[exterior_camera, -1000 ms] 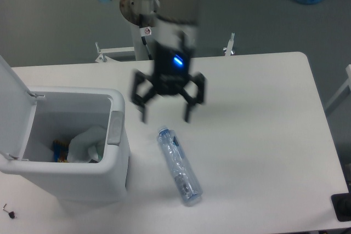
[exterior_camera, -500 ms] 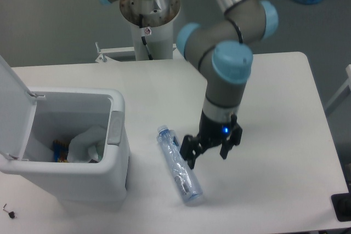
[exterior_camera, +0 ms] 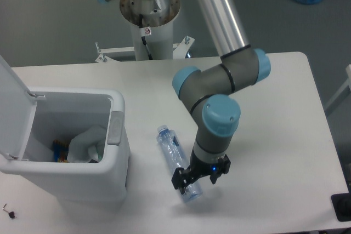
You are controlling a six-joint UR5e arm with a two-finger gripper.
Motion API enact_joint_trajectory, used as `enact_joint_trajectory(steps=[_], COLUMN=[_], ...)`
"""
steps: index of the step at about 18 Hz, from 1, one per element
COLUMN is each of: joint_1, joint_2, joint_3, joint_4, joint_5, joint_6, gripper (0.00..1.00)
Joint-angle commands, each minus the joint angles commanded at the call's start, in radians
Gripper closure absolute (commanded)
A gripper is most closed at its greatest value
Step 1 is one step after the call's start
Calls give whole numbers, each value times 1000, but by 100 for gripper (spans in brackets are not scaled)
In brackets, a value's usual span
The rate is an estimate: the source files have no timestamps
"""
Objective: Place the trash in the trash can
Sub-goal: 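Move the open gripper down over the clear plastic water bottle, then close the gripper around the bottle's middle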
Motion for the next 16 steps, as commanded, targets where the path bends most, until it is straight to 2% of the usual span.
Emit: enact_joint_trajectory(steps=[14,16], joint_1=[-23,-23], joint_2=[-41,-41], joint_3=[3,3], joint_4=[0,0], joint_5=[60,69], joint_6=[-5,-5], gripper=[0,4])
